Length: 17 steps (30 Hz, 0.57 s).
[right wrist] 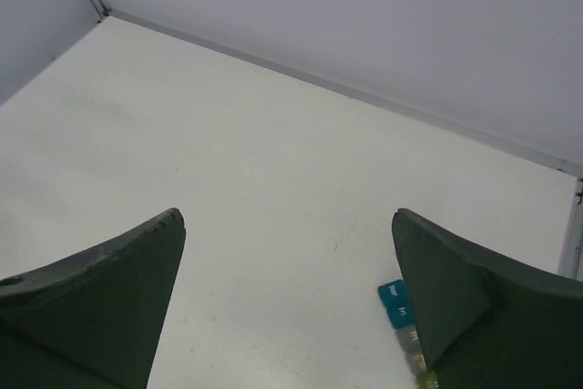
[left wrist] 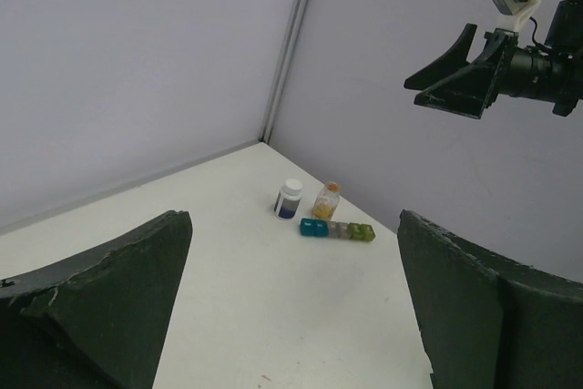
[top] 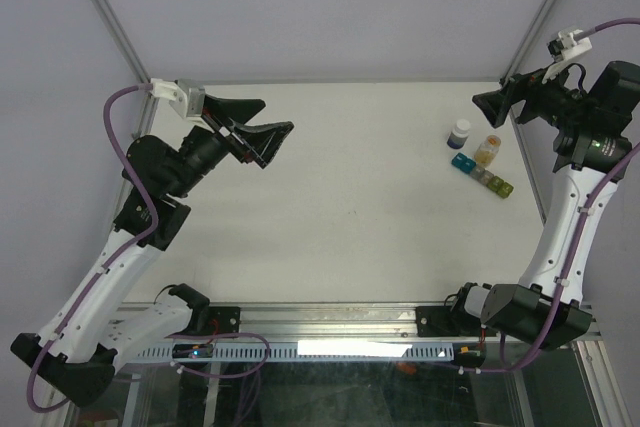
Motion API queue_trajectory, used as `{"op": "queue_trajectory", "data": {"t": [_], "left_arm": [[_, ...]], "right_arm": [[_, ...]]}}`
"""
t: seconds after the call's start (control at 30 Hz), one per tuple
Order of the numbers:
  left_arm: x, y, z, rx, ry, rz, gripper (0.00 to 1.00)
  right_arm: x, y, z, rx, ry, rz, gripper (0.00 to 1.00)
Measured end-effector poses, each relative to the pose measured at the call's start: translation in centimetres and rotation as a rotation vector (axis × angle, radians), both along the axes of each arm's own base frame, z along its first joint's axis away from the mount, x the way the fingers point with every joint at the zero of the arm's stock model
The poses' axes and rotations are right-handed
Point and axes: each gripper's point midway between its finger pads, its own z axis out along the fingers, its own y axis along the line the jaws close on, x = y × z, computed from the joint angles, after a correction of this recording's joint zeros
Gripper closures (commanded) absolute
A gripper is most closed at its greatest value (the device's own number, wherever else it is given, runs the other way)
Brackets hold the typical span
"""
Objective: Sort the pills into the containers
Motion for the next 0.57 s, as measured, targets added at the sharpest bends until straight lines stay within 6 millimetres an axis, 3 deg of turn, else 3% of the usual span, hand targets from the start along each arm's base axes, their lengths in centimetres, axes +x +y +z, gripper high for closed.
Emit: {"op": "queue_trajectory", "data": {"t": [0.3, 0.57], "left_arm": [[-0.8, 1.1, -0.2, 0.045, 0.027, 0.033, 0.01], [-0.8, 1.1, -1.1, 0.064, 0.058, 0.032, 0.01]], "right_arm": [[0.1, -0.6, 2.2, 0.121, 0.042, -0.123, 0.01], [0.2, -1.1, 2.2, 0.121, 0.044, -0.159, 0.01]]}}
